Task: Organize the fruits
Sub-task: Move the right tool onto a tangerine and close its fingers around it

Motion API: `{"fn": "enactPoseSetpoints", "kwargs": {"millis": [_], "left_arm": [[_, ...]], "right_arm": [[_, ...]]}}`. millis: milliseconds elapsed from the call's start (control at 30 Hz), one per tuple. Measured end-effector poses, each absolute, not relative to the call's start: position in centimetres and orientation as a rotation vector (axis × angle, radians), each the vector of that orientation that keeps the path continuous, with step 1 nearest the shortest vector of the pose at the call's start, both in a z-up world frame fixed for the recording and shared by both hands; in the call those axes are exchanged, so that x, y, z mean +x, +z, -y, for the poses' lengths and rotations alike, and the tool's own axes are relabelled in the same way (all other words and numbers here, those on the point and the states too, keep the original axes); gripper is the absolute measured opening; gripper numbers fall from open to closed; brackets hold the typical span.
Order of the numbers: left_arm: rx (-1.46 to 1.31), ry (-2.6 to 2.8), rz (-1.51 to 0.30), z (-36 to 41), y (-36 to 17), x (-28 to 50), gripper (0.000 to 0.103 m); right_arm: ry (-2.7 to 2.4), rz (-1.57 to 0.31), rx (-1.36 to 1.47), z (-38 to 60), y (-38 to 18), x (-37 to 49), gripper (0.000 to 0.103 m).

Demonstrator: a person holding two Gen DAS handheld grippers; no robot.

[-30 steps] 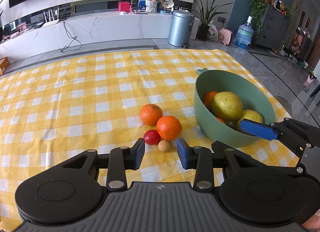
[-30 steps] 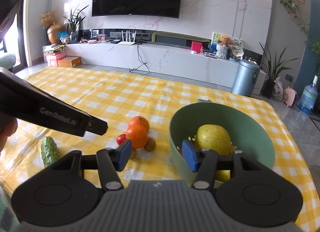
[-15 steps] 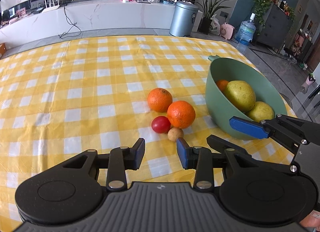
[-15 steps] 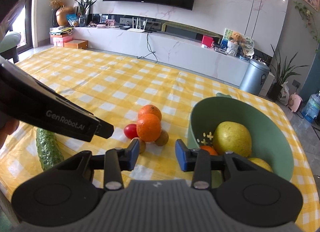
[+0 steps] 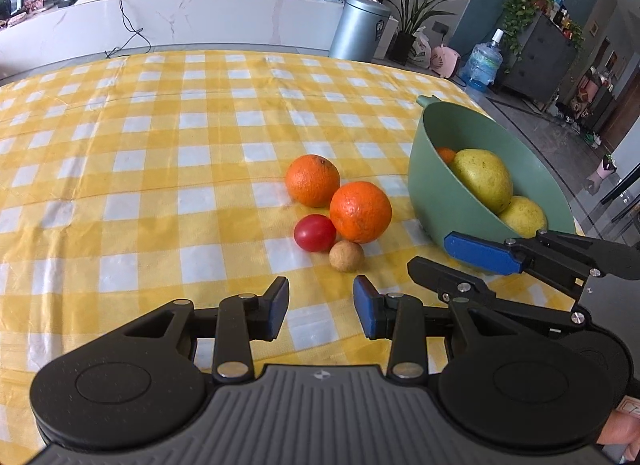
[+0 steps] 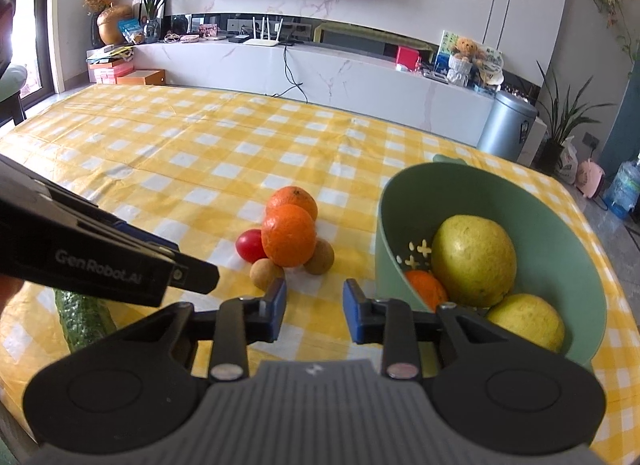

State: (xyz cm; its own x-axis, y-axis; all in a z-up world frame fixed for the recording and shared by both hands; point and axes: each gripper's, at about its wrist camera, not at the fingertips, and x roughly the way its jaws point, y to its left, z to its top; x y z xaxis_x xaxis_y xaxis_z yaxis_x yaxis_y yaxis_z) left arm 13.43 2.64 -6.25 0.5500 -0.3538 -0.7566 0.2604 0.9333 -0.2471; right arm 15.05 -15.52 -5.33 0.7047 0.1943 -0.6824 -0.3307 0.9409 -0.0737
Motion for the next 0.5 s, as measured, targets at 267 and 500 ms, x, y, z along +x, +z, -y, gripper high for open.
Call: {"fn": "enactPoseSetpoints", "kwargs": {"millis": [267,500], "left_arm": [[-0.073,-0.259,-0.862,-3.4,-5.5,13.6,0.042],[-0.101,-0.213,-0.858,-4.7,-5.8,14.1,0.042]], "right_arm": [[0.332,-0.692,-0.135,14.9,-5.4,16.1,0.031],[0.341,-0.663,-0.185,13.2,-5.8,16.9,0.041]]}}
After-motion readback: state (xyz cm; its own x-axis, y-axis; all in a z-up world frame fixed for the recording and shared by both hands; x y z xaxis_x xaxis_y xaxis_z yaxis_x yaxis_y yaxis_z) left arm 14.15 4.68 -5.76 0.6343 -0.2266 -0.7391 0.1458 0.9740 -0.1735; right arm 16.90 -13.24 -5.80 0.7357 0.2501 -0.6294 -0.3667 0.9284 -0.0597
